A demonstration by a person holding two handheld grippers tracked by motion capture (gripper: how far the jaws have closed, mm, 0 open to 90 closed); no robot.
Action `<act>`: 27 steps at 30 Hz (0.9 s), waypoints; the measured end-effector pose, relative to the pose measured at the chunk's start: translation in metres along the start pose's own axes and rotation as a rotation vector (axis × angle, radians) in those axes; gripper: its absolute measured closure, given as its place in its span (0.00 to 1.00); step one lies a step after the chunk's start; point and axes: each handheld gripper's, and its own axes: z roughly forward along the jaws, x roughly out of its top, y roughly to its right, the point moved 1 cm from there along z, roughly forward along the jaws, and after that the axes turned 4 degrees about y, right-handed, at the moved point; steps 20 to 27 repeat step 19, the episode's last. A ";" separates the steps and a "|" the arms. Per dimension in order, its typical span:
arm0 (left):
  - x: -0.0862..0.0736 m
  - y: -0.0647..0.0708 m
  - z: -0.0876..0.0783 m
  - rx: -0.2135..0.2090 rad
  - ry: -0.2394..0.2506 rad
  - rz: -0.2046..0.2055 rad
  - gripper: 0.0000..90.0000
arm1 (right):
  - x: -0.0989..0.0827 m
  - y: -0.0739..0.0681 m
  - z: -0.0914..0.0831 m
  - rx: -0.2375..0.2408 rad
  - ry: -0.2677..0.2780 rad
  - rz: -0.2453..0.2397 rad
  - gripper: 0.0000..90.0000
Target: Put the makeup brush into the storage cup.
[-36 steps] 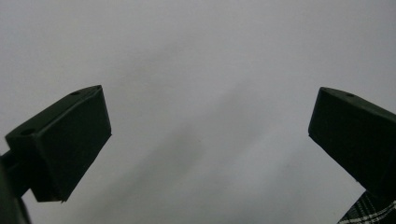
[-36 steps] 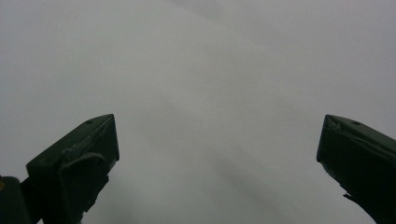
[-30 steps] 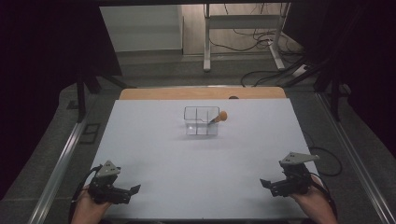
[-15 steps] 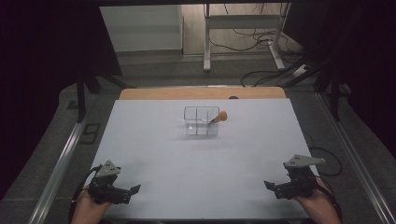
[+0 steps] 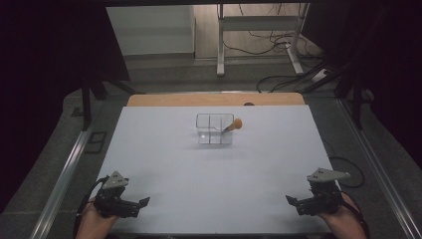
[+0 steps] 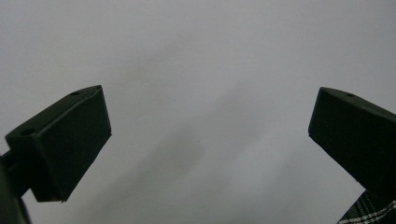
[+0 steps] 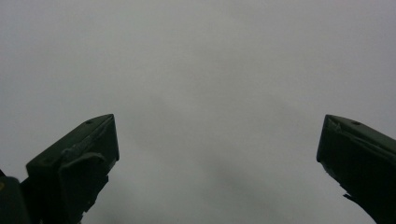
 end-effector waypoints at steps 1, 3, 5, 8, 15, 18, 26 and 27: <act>0.000 0.000 0.000 0.000 0.000 0.000 0.00 | -0.001 0.000 0.000 -0.001 -0.001 0.000 0.00; 0.000 0.000 0.000 0.000 0.000 0.000 0.00 | -0.001 0.001 -0.001 -0.004 0.001 0.000 0.00; 0.000 0.000 0.000 0.000 0.000 0.000 0.00 | -0.001 0.001 -0.002 -0.009 0.006 0.002 0.00; 0.000 0.000 0.000 0.000 -0.001 0.000 0.00 | -0.002 0.002 -0.003 -0.016 0.009 0.001 0.00; 0.000 0.000 0.000 -0.001 -0.003 0.004 0.00 | -0.003 0.003 -0.004 -0.020 0.005 0.012 0.00; 0.000 0.001 0.001 -0.001 -0.004 0.006 0.00 | -0.003 0.003 -0.003 -0.018 -0.008 0.006 0.00; 0.001 0.001 0.001 -0.001 -0.005 0.005 0.00 | -0.003 0.003 -0.002 -0.017 -0.010 0.007 0.00; 0.001 0.001 0.001 -0.001 -0.005 0.005 0.00 | -0.003 0.003 -0.002 -0.017 -0.010 0.007 0.00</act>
